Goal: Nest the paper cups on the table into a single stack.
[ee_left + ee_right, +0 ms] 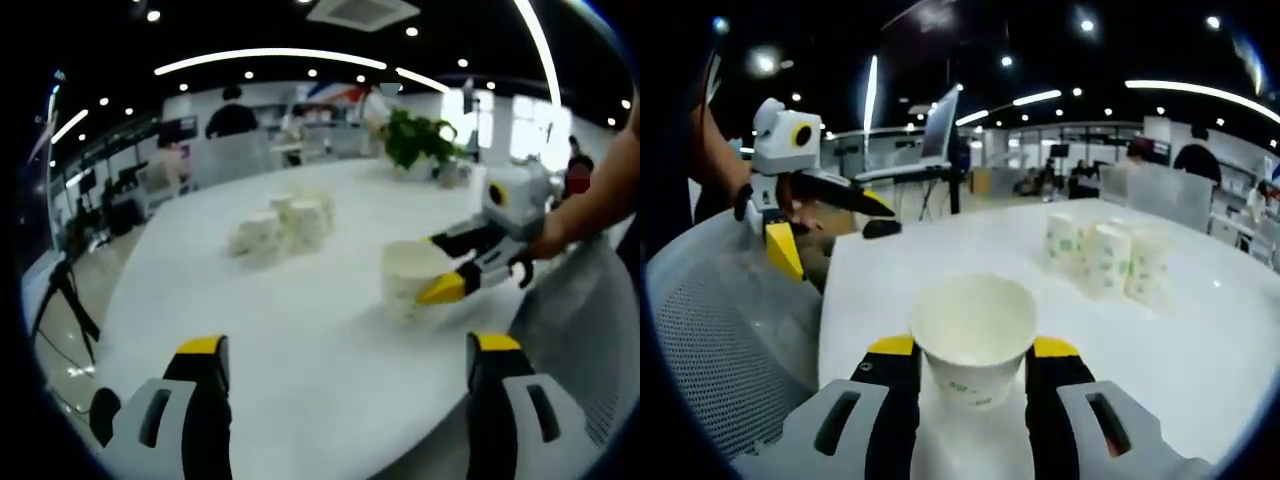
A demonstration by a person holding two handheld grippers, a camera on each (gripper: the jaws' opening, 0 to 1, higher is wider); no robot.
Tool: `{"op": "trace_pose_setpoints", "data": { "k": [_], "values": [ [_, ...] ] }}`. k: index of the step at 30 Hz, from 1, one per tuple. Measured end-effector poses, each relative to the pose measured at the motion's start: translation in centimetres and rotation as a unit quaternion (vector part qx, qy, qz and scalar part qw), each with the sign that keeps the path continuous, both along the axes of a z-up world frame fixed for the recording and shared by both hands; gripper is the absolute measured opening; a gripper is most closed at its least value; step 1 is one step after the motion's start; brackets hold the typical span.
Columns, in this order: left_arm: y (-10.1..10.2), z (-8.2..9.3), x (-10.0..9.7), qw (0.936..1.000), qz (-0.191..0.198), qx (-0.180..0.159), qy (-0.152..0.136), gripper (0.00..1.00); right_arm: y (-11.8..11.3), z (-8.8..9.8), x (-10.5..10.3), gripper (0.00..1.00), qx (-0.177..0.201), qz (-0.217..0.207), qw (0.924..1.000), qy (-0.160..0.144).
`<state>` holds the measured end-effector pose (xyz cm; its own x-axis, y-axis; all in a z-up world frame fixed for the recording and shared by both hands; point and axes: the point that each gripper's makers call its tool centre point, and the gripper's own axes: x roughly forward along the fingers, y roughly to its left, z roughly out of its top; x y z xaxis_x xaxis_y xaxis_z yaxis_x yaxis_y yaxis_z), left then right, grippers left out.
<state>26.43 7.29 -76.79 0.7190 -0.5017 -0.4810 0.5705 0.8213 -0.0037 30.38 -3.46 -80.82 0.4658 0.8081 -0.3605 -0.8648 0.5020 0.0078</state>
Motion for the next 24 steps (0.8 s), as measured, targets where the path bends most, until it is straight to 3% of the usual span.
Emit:
{"op": "trace_pose_setpoints", "data": {
  "k": [3, 5, 13, 16, 19, 24],
  "values": [
    [0.0, 0.0, 0.0, 1.0000, 0.000, 0.000, 0.000, 0.98, -0.1, -0.2, 0.0, 0.44, -0.009, 0.002, 0.9999, 0.006],
    [0.0, 0.0, 0.0, 1.0000, 0.001, -0.001, -0.001, 0.98, -0.1, -0.1, 0.0, 0.57, -0.009, 0.001, 0.9999, 0.007],
    [0.0, 0.2, 0.2, 1.0000, 0.003, -0.008, -0.001, 0.99, -1.4, 3.2, 1.4, 0.77, 0.024, -0.019, 0.9995, 0.000],
    [0.0, 0.4, 0.2, 0.9997, 0.005, -0.025, 0.001, 0.99, -2.5, 4.6, 2.1, 0.85, 0.035, -0.032, 0.9988, -0.006],
    [0.0, 0.6, 0.3, 0.9995, 0.007, -0.032, -0.002, 0.99, -3.5, 5.1, 2.2, 0.98, 0.040, -0.041, 0.9983, -0.002],
    [0.2, 1.1, 0.6, 0.9989, 0.014, -0.042, -0.016, 0.99, -5.8, 5.5, 2.1, 1.00, 0.045, -0.073, 0.9963, -0.004]
  ]
}}
